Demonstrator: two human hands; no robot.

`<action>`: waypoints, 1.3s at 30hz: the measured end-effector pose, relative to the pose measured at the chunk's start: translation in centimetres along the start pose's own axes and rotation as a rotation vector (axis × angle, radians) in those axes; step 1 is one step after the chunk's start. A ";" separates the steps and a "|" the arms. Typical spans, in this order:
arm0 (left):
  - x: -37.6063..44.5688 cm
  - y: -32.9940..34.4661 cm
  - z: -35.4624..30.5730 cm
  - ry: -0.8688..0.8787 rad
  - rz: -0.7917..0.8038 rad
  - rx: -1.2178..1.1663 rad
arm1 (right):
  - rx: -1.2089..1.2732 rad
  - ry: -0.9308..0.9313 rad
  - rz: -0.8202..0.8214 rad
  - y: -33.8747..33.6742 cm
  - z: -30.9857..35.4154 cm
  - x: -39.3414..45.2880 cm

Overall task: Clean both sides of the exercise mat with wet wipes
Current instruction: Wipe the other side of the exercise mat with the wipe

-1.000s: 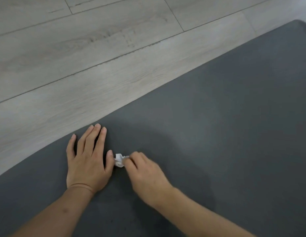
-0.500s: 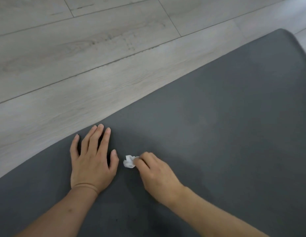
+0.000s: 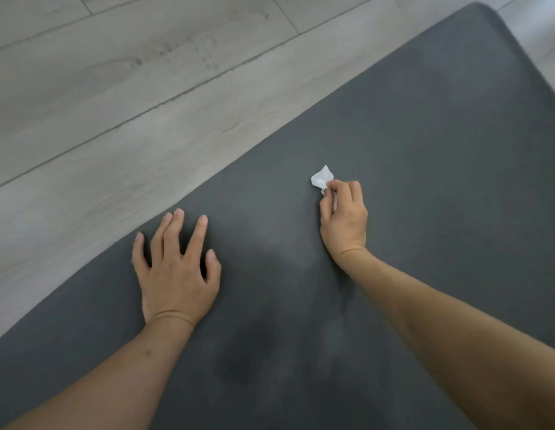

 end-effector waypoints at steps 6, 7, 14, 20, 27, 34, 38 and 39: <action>0.0 0.3 -0.3 0.013 0.040 0.041 | -0.006 0.001 -0.008 0.2 -0.3 0.2; 0.0 0.3 -0.4 0.017 0.044 0.047 | -0.009 0.005 -0.010 0.2 -0.4 0.2; 0.1 0.7 -0.5 0.025 0.041 0.066 | 0.009 0.005 -0.034 0.1 -0.8 0.1; 0.0 0.8 -0.3 0.026 0.041 0.080 | 0.073 0.002 -0.049 0.0 -0.9 0.0; 0.0 0.6 -0.7 0.060 -0.005 0.062 | 0.073 -0.069 -0.048 0.1 -0.5 0.1; -0.6 0.5 -2.3 0.263 -0.129 0.152 | 0.185 -0.068 -0.096 -0.7 -1.2 0.1; -1.1 1.3 -2.8 0.123 0.065 0.169 | 0.165 -0.168 -0.098 -1.0 -0.5 -0.1; -1.8 1.8 -3.0 0.064 0.140 0.159 | 0.162 -0.196 -0.082 -1.1 -0.2 -0.4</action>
Point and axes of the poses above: each hand's wrist, its own x-axis towards the middle knuckle, its own y-axis out of the palm, z = x × y, the point moved 8 cm from there along x, towards the middle knuckle, and after that the axes turned 7 degrees about y, right-handed, at the moved point
